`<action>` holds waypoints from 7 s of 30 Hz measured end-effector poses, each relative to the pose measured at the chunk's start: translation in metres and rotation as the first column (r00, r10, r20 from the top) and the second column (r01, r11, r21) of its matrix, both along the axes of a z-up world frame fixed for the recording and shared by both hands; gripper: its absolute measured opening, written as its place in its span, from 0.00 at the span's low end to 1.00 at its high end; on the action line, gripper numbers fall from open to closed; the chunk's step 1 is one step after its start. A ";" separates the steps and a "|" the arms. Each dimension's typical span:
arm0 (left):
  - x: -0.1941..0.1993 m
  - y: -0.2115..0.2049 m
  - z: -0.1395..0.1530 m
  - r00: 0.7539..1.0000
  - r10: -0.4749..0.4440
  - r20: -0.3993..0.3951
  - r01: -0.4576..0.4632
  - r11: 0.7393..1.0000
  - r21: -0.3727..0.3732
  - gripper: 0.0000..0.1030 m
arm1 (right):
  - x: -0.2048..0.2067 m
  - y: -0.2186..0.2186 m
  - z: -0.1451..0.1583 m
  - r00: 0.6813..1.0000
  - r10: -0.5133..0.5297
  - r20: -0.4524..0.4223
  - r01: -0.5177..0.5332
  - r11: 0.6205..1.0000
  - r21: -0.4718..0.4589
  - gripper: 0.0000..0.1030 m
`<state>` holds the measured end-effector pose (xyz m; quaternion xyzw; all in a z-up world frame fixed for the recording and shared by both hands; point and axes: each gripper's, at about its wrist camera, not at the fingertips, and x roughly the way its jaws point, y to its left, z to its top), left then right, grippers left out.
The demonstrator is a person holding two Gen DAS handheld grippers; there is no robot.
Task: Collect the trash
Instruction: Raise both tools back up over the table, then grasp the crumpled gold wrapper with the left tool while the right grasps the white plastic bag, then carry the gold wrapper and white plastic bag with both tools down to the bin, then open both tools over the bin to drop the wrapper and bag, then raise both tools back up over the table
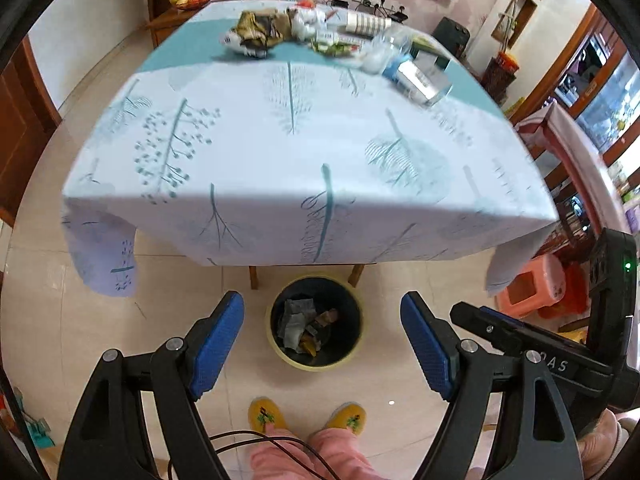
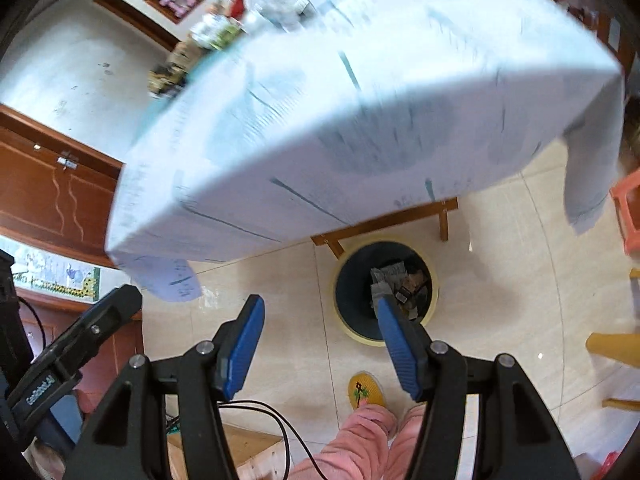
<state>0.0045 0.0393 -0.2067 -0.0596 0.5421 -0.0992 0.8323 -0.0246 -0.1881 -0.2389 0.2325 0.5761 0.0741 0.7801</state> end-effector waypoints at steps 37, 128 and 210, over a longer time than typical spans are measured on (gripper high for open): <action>0.038 0.020 0.217 0.949 0.176 0.263 -0.159 0.984 -0.082 0.79 | 0.062 0.005 0.233 0.863 0.257 0.435 -0.224 0.966 -0.126 0.59; 0.073 0.009 0.117 0.995 0.063 0.080 -0.050 0.987 -0.150 0.65 | 0.073 0.028 0.154 0.949 0.185 0.254 -0.185 0.982 -0.025 0.37; -0.015 -0.007 0.035 0.988 -0.137 0.065 0.137 0.991 -0.002 0.99 | -0.022 0.005 0.033 0.998 -0.058 0.032 0.055 0.993 0.103 0.64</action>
